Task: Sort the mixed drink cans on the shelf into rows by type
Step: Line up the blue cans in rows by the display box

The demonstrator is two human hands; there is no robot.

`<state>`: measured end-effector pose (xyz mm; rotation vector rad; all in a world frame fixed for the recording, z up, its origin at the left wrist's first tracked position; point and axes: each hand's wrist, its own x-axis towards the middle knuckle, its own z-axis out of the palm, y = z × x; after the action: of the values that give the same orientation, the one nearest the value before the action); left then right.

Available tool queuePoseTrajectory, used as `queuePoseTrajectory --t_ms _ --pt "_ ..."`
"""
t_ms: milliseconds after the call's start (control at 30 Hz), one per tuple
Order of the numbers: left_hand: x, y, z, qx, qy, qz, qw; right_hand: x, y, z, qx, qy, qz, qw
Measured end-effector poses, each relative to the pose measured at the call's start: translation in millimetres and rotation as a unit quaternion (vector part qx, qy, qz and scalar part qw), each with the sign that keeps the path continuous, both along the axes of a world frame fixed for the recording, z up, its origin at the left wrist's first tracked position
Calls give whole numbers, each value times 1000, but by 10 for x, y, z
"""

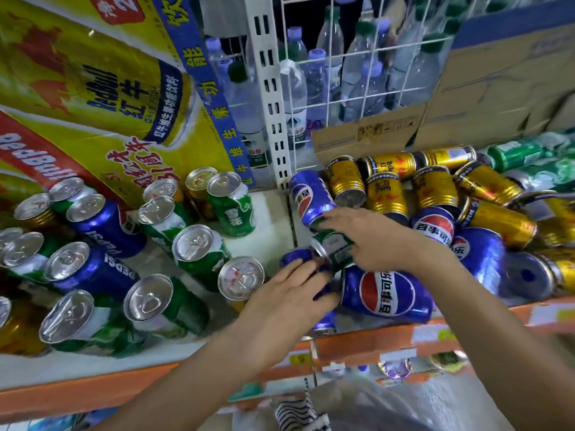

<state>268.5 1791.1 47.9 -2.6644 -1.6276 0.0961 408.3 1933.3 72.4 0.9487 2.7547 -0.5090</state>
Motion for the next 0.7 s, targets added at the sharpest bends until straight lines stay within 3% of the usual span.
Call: queuePoseTrajectory --t_ms 233,467,600,700 --pt "-9 18 -22 -29 -6 30 999 185 36 -94 26 -6 -6 1000" --pt "-107 164 338 -32 -13 147 989 215 152 -122 67 -42 -23 997" --pt "-186 276 486 -57 -39 206 976 201 157 -81 72 -30 -25 997" --pt "-260 348 543 -61 -47 247 966 226 178 26 32 28 -46 998"
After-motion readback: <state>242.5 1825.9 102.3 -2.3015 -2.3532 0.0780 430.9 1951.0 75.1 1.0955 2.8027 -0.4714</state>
